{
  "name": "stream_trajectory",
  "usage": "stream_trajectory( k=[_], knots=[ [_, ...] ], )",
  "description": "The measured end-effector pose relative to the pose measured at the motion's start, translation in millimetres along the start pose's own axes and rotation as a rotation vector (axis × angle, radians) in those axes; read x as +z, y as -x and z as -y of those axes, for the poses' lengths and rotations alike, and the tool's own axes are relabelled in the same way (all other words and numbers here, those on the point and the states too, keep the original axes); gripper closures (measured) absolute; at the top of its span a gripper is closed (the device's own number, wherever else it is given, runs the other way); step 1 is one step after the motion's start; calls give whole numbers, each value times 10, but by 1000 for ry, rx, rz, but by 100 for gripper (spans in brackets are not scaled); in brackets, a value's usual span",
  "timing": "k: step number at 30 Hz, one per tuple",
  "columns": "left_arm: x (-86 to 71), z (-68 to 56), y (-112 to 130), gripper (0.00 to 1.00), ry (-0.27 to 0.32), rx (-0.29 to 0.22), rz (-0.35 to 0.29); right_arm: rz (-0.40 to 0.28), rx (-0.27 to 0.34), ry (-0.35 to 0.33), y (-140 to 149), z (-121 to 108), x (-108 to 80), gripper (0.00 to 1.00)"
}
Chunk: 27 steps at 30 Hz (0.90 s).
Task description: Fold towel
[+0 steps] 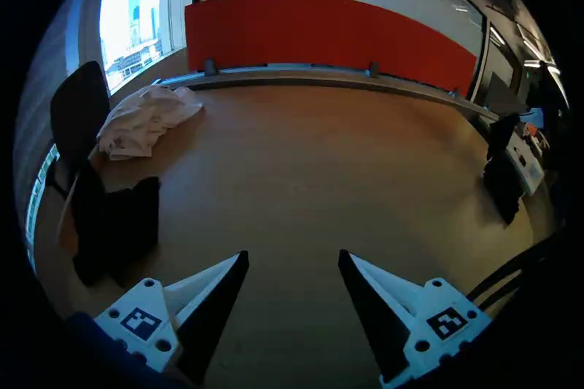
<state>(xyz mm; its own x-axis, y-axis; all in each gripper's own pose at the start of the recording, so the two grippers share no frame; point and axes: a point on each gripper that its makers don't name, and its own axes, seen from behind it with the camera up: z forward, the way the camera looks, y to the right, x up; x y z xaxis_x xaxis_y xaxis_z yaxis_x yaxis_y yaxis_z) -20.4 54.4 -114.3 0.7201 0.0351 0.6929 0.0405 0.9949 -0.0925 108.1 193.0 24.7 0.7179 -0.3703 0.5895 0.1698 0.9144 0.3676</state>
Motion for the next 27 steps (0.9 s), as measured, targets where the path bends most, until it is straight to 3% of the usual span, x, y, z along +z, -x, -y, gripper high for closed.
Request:
stream_trajectory(
  k=[12,27],
  knots=[
    [1,-44,-41,9,11,10,-4,51,68,53,484,-160,-263,94],
    [-12,-73,-18,9,21,18,-1,121,149,90,1104,-121,-480,94]
  ],
)
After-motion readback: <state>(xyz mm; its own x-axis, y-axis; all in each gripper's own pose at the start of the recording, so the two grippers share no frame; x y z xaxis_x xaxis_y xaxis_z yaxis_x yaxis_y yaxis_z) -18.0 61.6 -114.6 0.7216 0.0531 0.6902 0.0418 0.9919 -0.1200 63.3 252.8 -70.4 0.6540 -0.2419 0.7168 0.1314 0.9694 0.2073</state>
